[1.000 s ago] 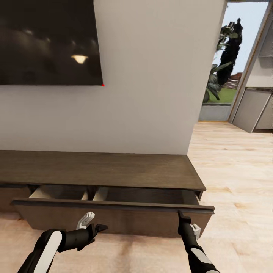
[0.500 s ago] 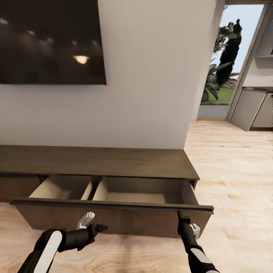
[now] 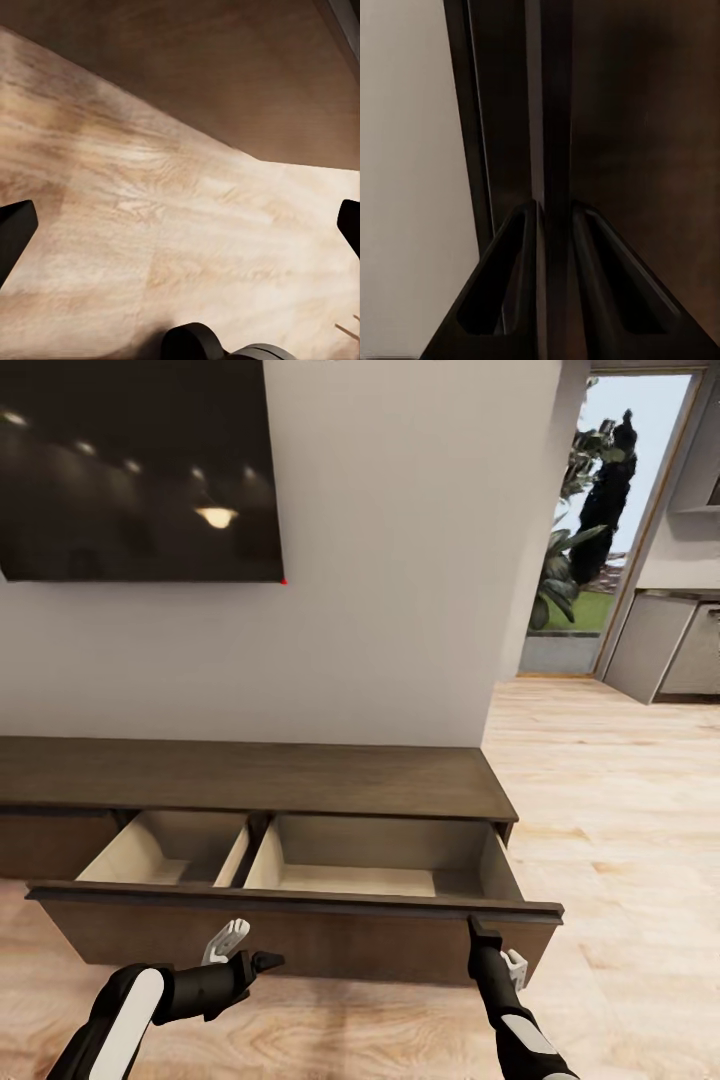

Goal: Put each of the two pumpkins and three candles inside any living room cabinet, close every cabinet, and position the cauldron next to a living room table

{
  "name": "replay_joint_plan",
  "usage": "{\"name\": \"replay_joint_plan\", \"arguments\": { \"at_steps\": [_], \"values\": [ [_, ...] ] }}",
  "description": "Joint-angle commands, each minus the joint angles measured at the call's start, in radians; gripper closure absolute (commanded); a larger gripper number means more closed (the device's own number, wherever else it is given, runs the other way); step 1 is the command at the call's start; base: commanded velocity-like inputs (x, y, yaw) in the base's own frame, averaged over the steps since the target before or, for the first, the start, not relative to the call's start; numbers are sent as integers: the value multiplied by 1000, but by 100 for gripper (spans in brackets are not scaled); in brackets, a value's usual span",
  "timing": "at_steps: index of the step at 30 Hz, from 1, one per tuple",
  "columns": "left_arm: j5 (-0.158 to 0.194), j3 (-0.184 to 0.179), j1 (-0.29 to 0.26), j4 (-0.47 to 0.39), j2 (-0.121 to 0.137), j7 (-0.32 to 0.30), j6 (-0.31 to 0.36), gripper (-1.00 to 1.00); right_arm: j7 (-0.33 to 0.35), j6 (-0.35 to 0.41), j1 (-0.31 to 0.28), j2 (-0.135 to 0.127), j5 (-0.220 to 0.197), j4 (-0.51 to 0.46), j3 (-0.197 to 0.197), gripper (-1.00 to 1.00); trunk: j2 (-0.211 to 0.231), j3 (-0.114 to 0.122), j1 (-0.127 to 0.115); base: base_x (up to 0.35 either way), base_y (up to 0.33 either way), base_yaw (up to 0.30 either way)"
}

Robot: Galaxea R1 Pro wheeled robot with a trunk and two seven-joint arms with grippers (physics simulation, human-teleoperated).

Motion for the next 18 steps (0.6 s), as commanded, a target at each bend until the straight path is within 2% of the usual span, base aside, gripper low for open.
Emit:
{"name": "replay_joint_plan", "arguments": {
  "at_steps": [1,18],
  "values": [
    [0,0,0,0,0,0,0,-100,9,4,0,-1,-19,-4,-20,100,0,0,0,-77,0,0],
    [0,0,0,0,1,0,0,-100,9,4,0,-1,-19,-4,-20,100,0,0,0,-90,0,0]
  ]
}}
